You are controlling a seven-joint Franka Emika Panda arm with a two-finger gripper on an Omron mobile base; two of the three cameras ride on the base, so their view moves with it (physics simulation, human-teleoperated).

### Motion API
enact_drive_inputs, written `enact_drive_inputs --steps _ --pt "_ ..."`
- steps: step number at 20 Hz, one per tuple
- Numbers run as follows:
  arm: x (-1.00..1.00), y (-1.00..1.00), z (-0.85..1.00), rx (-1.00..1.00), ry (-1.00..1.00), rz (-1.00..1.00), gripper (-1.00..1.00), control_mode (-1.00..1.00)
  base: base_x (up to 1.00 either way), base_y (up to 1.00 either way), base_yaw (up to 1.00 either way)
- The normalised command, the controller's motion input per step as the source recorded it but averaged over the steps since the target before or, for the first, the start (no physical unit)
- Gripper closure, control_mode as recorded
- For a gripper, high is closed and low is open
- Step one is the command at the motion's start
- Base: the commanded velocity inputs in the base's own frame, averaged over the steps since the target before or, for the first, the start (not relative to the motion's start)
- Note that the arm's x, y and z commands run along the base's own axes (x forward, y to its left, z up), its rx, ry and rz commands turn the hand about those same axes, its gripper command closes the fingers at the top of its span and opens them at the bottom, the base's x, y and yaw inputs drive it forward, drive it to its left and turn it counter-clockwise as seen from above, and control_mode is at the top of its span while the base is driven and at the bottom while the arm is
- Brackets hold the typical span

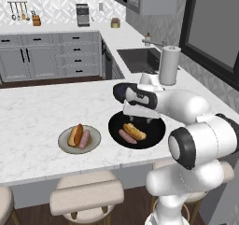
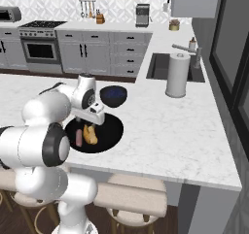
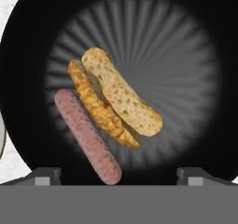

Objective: Place one bun and one sausage from the bowl on each plate.

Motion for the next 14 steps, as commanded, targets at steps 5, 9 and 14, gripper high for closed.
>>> enact_drive_inputs --steps 5,9,14 --pt "0.18 -0.05 -0.79 -0.04 0.09 0.31 -1.0 -1.0 0.0 0.0 0.0" --pt "0.16 0.0 -0.61 -0.02 -0.03 0.25 -1.0 -1.0 0.0 0.0 0.0" --pt "0.14 0.0 -0.45 0.0 -0.01 0.22 -1.0 -1.0 0.0 0.0 0.0"
